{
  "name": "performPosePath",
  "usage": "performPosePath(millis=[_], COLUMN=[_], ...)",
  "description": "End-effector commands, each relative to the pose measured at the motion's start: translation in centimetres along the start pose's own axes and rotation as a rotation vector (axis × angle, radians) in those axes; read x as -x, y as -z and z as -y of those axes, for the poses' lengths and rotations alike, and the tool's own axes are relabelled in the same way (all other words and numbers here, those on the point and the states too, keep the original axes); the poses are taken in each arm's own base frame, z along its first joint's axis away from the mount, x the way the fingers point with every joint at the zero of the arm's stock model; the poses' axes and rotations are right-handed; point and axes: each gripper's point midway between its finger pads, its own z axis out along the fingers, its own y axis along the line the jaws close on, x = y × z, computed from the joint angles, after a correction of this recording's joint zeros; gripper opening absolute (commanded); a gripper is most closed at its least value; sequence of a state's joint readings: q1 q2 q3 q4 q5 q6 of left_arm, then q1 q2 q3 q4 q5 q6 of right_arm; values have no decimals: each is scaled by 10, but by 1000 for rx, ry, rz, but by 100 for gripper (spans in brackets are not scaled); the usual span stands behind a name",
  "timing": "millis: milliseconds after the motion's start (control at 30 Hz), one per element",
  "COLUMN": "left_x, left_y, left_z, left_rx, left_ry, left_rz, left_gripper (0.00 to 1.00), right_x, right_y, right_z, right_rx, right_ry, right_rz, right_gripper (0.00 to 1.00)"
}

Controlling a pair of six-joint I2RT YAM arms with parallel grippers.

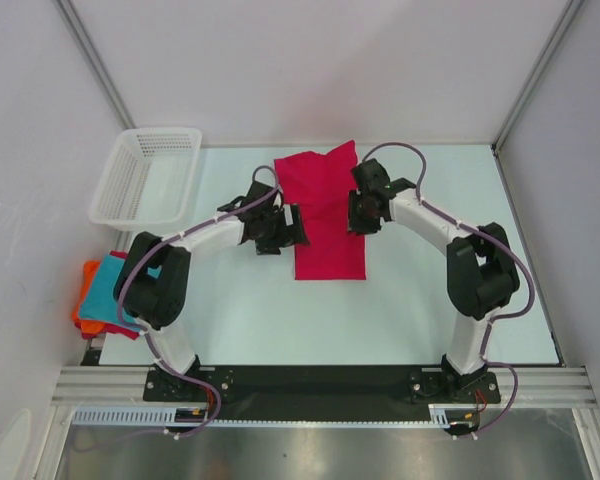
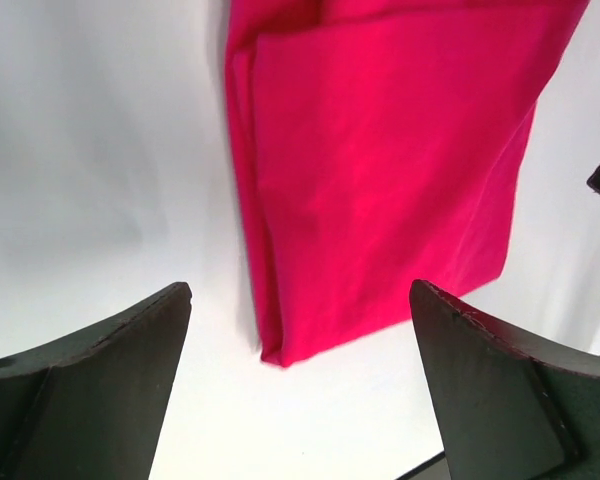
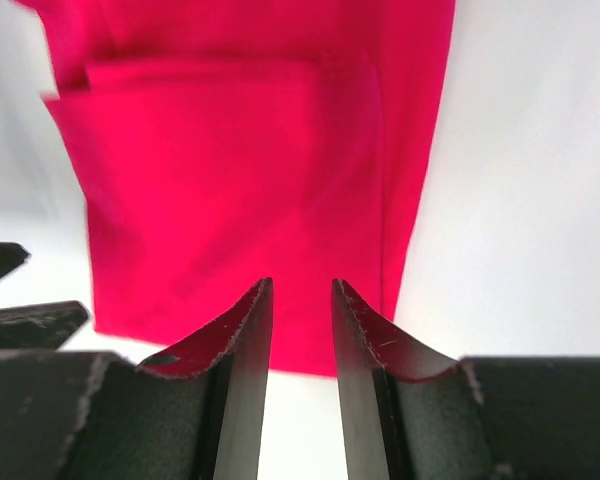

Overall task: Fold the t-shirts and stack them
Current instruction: Fold the folded rectangular tshirt in 1/3 of the way, then grab one side of the 2/3 rectangular tshirt with both arms

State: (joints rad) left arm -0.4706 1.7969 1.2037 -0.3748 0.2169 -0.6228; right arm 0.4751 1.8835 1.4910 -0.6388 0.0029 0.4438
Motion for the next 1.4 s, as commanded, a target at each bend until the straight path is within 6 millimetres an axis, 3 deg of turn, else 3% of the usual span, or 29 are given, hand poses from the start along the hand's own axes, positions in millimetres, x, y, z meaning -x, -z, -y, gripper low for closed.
performPosePath(millis=[0,67,100,133,200,233,333,633,967,1367], left_x=[-13,-27,-31,-33,-48,-51,-70,-94,-89,-87], left_y=[23,28,29,34,33,32,21,-10,-18,-26], left_z=[3,1,-1,2,2,5,4,4,3,3], left_rx=[-49,-55,-52,-65,-63,-74,-71,-65,-43,-37], left_ry=[-4,1,1,-4,-14,-23,-33,-44,-62,-60], left_rz=[41,38,37,51,38,41,3,-55,-56,-69], left_gripper=[96,96,96,96,96,96,96,96,96,94], right_x=[-30,-43,-65,-75,-85,-101,-110,-109,-95,-120], right_y=[18,24,18,20,23,19,19,8,-2,-42], right_z=[1,-1,10,9,14,25,35,44,37,41], right_rx=[8,21,-5,16,27,6,-2,-21,-21,-28], right_ry=[4,10,6,7,5,1,-16,-19,-5,-22], right_rz=[-5,-6,-49,-70,-59,-84,-81,-95,-90,-159], right_gripper=[35,35,36,36,43,49,49,48,47,46])
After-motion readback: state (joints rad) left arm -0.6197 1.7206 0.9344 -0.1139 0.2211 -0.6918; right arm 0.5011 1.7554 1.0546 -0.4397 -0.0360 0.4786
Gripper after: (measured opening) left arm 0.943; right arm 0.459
